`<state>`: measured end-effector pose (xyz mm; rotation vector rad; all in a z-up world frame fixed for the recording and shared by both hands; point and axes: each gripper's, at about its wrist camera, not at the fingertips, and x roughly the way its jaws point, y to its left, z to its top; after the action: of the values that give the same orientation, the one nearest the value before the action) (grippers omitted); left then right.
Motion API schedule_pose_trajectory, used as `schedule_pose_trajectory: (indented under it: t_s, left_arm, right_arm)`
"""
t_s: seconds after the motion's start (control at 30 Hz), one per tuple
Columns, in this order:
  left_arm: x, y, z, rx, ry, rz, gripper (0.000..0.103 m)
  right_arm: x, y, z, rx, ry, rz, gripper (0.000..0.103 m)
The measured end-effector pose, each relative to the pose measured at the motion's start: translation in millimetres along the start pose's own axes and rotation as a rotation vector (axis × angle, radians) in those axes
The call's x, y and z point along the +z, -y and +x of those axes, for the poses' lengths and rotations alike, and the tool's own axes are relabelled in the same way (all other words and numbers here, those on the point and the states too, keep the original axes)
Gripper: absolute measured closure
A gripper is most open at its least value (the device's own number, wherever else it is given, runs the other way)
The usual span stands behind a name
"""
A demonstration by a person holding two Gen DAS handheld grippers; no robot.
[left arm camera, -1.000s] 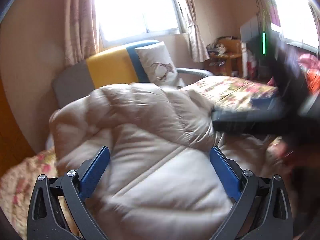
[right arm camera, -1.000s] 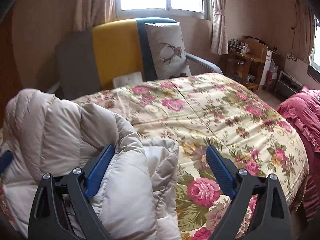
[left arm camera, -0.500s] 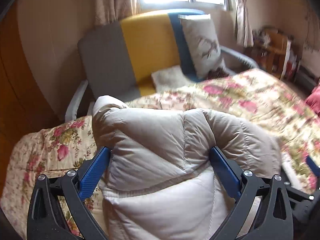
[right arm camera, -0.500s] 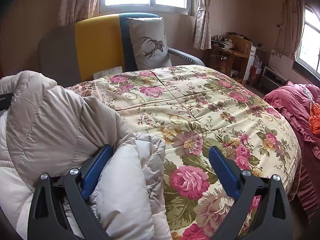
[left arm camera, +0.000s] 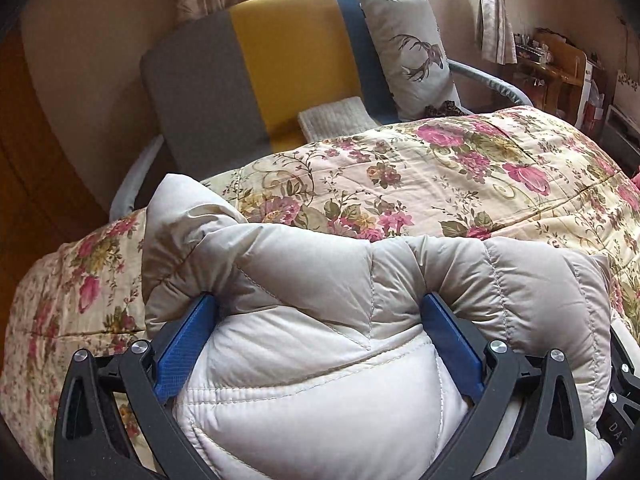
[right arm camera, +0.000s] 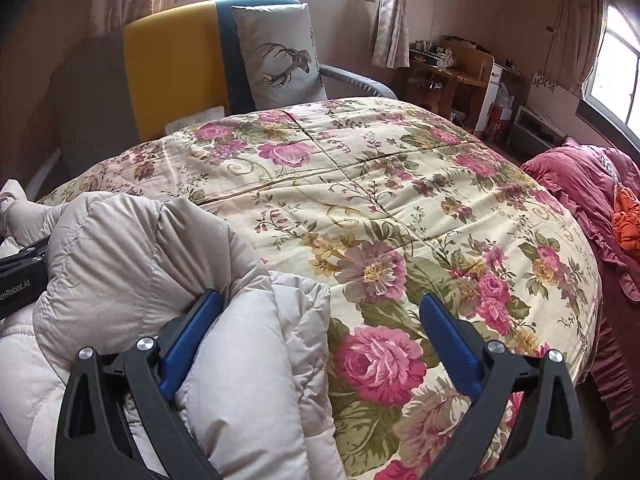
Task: Fold large clothes
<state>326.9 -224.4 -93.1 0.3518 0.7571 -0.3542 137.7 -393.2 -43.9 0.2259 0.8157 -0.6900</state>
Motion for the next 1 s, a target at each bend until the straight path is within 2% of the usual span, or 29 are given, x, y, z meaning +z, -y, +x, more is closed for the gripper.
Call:
schedule_pose_trajectory:
  t_s: [0.13, 0.27, 0.37, 0.5, 0.63, 0.7, 0.83, 0.93, 1.0]
  left_arm:
    - [-1, -3, 12, -0.014, -0.005, -0.019, 0.003]
    - [-4, -3, 7, 0.001, 0.007, -0.022, 0.003]
    - [-11, -8, -17, 0.003, 0.014, -0.021, 0.004]
    - [-37, -19, -70, -0.085, 0.032, -0.021, 0.004]
    - [-76, -22, -102, -0.116, 0.063, -0.053, 0.004]
    - [-89, -20, -106, -0.101, 0.107, -0.067, 0.004]
    - [-97, -15, -111, -0.076, 0.158, -0.051, 0.004]
    - [-98, -12, -112, -0.064, 0.164, -0.046, 0.004]
    - [-98, -9, -114, -0.054, 0.173, -0.038, 0.004]
  right_arm:
    - [2, -4, 6, -0.009, -0.011, -0.006, 0.005]
    - [1, -6, 4, -0.019, 0.003, -0.02, 0.003]
    - [-1, -4, 2, -0.006, 0.023, -0.029, 0.003]
    - [-1, 1, 3, 0.024, 0.023, -0.015, 0.002]
    - [4, 15, -3, 0.13, 0.008, 0.01, 0.002]
    - [8, 26, -20, 0.16, 0.011, 0.024, 0.002]
    - [9, 42, -78, 0.142, 0.12, 0.043, 0.002]
    - [4, 33, -105, 0.202, 0.152, 0.003, 0.002]
    - [-2, 18, -108, 0.221, 0.155, -0.046, 0.002]
